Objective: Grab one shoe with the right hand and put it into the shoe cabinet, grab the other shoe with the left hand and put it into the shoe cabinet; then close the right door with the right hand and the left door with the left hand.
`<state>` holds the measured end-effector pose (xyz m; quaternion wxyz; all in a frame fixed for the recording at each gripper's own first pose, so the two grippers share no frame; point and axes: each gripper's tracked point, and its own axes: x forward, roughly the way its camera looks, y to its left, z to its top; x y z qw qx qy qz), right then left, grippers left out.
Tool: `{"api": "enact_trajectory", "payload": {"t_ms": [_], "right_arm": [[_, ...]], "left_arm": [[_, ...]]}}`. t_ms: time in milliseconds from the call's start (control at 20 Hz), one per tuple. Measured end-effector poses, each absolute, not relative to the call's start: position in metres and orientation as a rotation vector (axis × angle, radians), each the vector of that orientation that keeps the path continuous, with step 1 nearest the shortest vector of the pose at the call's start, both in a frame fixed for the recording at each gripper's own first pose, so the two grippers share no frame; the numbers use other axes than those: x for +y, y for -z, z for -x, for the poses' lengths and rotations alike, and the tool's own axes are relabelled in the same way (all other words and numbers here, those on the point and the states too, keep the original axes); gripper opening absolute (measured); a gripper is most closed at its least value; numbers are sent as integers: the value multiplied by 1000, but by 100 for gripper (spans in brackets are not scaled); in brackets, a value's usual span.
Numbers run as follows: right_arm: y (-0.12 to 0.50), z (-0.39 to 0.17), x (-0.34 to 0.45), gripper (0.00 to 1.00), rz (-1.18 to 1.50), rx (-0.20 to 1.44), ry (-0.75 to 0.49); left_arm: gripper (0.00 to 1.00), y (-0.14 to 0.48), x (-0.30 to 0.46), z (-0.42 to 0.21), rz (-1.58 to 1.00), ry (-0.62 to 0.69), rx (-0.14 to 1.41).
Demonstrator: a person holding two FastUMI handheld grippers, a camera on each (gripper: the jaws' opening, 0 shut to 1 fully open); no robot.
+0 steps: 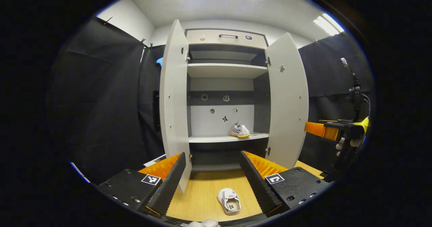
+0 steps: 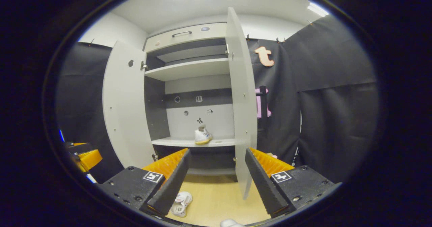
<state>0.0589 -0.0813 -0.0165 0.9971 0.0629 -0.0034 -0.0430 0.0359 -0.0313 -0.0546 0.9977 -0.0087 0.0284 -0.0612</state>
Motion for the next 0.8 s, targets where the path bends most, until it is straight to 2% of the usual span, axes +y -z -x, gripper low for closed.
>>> {"api": "enact_trajectory", "payload": {"t_ms": [200,350,550,800], "right_arm": [[10,-51,-94,100,-111,-17,121],[13,-48,-93,99,-90,-2,115],[30,-47,-95,100,-72,61,102],[49,-46,-91,99,-59,132,93]], "left_arm": [[96,98,-46,-50,18,161,99],[97,167,-57,-57,4,177,189],[96,284,-72,-58,6,177,386],[98,393,-75,-69,-13,183,595]]}}
